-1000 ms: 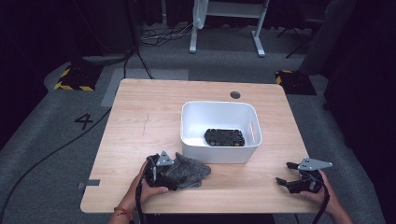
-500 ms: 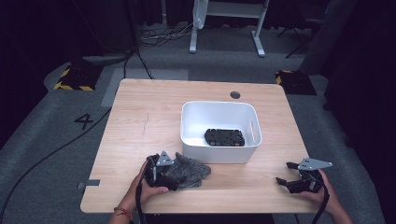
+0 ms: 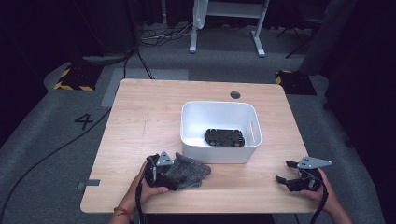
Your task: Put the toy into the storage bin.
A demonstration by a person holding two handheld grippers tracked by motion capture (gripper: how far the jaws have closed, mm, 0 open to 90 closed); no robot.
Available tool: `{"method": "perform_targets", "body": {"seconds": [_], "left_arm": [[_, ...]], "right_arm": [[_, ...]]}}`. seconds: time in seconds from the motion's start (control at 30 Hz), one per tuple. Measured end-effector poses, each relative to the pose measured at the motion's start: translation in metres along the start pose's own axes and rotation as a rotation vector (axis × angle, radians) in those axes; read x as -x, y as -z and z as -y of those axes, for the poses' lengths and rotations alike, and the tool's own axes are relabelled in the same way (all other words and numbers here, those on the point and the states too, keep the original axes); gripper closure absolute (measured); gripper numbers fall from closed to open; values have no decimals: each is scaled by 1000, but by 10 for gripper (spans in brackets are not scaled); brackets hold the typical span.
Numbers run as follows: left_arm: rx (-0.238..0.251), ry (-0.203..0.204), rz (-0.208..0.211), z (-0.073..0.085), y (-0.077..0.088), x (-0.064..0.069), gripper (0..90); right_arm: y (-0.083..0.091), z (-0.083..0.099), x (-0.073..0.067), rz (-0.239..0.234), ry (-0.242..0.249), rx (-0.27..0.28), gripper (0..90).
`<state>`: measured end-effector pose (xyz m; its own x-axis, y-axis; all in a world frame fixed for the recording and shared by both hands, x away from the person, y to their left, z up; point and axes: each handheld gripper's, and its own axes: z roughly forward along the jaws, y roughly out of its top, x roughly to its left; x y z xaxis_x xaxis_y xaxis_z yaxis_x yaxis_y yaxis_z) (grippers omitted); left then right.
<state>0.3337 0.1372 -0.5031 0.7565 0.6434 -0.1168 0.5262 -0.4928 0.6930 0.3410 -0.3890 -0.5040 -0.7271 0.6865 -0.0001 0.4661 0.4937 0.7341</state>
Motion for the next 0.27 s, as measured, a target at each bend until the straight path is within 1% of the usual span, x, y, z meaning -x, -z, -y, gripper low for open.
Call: {"method": "perform_targets", "body": {"seconds": [0.27], "left_arm": [[0, 1, 1, 0, 0, 0, 91]], "right_arm": [[0, 0, 1, -4, 1, 1, 154]]}}
